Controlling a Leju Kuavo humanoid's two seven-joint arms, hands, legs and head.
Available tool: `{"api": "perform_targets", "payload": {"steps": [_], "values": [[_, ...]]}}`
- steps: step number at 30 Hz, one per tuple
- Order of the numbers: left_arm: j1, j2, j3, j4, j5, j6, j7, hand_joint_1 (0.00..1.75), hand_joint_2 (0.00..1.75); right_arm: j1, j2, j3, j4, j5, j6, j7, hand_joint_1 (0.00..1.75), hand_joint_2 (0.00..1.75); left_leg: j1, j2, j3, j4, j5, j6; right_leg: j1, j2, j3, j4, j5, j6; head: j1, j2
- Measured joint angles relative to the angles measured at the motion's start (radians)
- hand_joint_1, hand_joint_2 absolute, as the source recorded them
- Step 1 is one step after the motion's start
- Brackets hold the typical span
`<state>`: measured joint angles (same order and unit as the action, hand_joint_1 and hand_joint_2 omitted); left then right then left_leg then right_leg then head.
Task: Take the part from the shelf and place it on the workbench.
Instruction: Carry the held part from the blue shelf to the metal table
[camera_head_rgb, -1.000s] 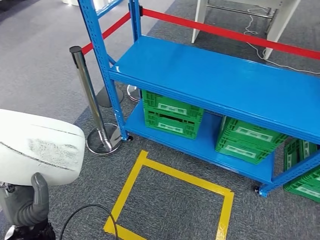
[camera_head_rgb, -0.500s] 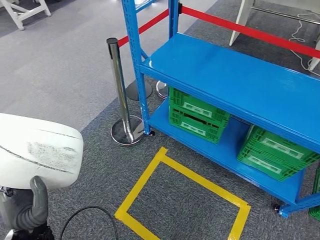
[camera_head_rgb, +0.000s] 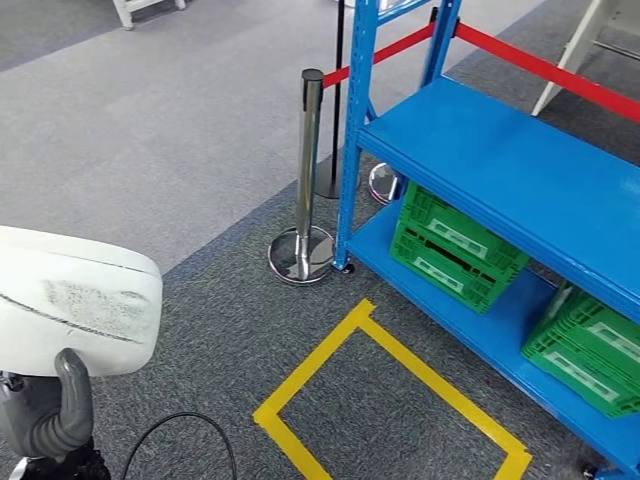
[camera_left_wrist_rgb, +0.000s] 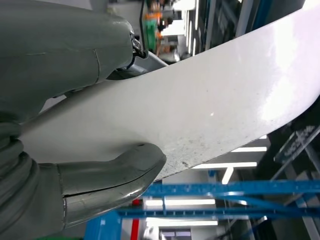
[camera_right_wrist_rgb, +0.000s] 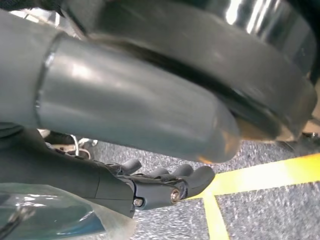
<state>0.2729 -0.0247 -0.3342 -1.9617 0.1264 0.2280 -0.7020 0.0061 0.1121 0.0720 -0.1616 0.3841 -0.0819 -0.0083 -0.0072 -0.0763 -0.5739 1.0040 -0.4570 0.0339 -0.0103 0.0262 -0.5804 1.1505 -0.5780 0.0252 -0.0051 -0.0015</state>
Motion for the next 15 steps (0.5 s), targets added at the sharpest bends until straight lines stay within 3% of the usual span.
{"api": "perform_targets", "payload": {"steps": [2,3,4,5,6,8,10,12,13,15], "values": [[-0.001,-0.003,0.0,0.0,-0.001,0.005,0.0,1.75,1.75,0.004,0.0,0.0,0.001,-0.003,0.002,0.0,0.0,0.0,0.0,-0.027,-0.007,0.008,0.001,-0.007,-0.004,0.057,0.049,-0.115,0.041,-0.005,-0.001,0.0],[-0.001,-0.004,0.0,0.0,-0.002,0.008,0.0,1.75,1.75,0.006,0.0,0.0,0.002,-0.004,0.004,0.0,0.0,0.0,0.002,-0.04,-0.013,0.01,0.003,-0.013,-0.005,0.077,0.06,-0.139,0.043,-0.006,-0.001,0.0],[-0.001,-0.006,0.0,-0.001,-0.004,0.011,0.0,1.75,1.75,0.008,0.0,0.0,0.002,-0.004,0.006,0.0,0.0,0.0,0.004,-0.053,-0.019,0.011,0.006,-0.02,-0.004,0.078,0.063,-0.143,0.041,-0.007,-0.002,0.0],[0.0,-0.006,0.0,-0.001,-0.008,0.015,0.0,1.75,1.75,0.009,0.001,0.0,0.003,-0.005,0.008,0.0,0.0,0.0,0.006,-0.066,-0.024,0.011,0.01,-0.027,-0.004,0.065,0.067,-0.145,0.044,-0.011,-0.002,0.0],[0.003,-0.007,0.0,-0.001,-0.013,0.02,0.0,1.75,1.75,0.011,0.002,0.0,0.003,-0.005,0.011,0.0,0.0,0.0,0.006,-0.065,-0.027,0.013,0.01,-0.033,-0.004,0.05,0.07,-0.149,0.047,-0.016,-0.003,0.0],[0.006,-0.007,0.0,-0.002,-0.024,0.029,-0.001,1.75,1.75,0.015,0.004,-0.001,0.003,-0.006,0.013,-0.001,0.0,0.0,0.003,-0.018,-0.051,0.063,-0.02,-0.044,-0.007,0.016,0.075,-0.155,0.051,-0.026,-0.007,0.0],[0.006,-0.007,0.0,-0.002,-0.033,0.035,-0.001,1.75,1.75,0.019,0.005,-0.002,0.004,-0.007,0.015,-0.003,0.0,0.0,0.004,0.044,-0.105,0.183,-0.082,-0.054,-0.005,-0.018,0.078,-0.156,0.049,-0.031,-0.011,0.0],[0.007,-0.006,0.0,-0.002,-0.04,0.039,-0.001,1.75,1.75,0.02,0.005,-0.004,0.004,-0.009,0.017,-0.004,0.0,0.0,0.01,0.063,-0.148,0.278,-0.111,-0.06,-0.003,-0.053,0.079,-0.155,0.045,-0.032,-0.011,0.0],[0.008,-0.006,0.0,-0.002,-0.043,0.042,-0.001,1.75,1.75,0.019,0.005,-0.005,0.004,-0.009,0.019,-0.005,0.0,0.0,0.013,0.067,-0.147,0.277,-0.101,-0.061,-0.003,-0.068,0.081,-0.155,0.043,-0.032,-0.011,0.0],[0.008,-0.005,0.001,-0.002,-0.047,0.046,-0.001,1.75,1.75,0.017,0.005,-0.007,0.004,-0.007,0.021,-0.006,0.0,0.0,0.014,0.088,-0.089,0.171,-0.04,-0.059,-0.003,-0.096,0.088,-0.155,0.037,-0.028,-0.011,0.0]]}}
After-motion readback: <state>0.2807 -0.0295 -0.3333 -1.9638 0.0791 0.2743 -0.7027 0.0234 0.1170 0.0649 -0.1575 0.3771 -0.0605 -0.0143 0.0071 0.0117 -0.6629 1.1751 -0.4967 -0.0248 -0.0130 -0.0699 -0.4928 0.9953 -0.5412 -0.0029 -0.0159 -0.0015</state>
